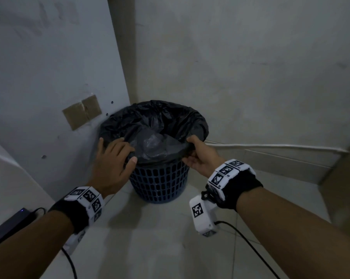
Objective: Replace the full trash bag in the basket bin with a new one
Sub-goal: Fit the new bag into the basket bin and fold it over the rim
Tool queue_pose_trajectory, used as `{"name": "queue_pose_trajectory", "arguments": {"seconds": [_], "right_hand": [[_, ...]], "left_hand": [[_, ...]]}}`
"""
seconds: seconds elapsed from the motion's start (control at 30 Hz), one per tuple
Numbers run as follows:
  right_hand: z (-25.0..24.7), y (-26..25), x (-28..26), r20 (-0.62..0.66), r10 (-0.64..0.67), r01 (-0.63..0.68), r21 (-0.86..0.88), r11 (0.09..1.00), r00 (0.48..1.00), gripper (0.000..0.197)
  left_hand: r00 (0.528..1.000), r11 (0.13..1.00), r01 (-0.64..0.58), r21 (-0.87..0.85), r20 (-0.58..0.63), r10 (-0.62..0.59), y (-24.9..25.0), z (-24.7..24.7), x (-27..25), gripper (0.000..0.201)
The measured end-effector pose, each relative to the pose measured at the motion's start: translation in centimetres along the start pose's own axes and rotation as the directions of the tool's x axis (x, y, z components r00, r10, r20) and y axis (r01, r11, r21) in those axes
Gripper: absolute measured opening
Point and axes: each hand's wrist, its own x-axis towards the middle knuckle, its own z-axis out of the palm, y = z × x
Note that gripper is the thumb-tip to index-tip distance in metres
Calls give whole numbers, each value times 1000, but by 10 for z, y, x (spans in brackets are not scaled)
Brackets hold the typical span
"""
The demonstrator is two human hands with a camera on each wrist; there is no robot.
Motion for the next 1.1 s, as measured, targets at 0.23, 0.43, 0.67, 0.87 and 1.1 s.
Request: {"name": "queue_pose_trajectory", "arguments": {"seconds": [0.23, 0.43, 0.67, 0.87, 1.1], "right_hand": [[-20, 0, -8, 97, 133, -119, -133, 984, 986, 79], [-23, 0, -1, -16, 57, -58, -33, 998, 998, 69], [-15, -5, 5, 27, -35, 33, 91, 995, 999, 48], [-18, -5, 6, 18, -59, 60, -70, 996, 998, 43], [-15, -24, 25, -213, -550, 384, -519, 764, 807, 33]], "left_hand": [[930, 937, 322, -135, -142, -340, -15, -2, -9, 47], [484, 341, 695, -632, 62, -873, 22, 5, -7, 65], [377, -255, 735, -629, 691, -617, 50, -10, 24, 61], [370, -197, 737, -647, 630, -683, 38, -12, 37, 32], [416, 11, 800, -599, 541, -731, 15, -23, 31, 60]]}}
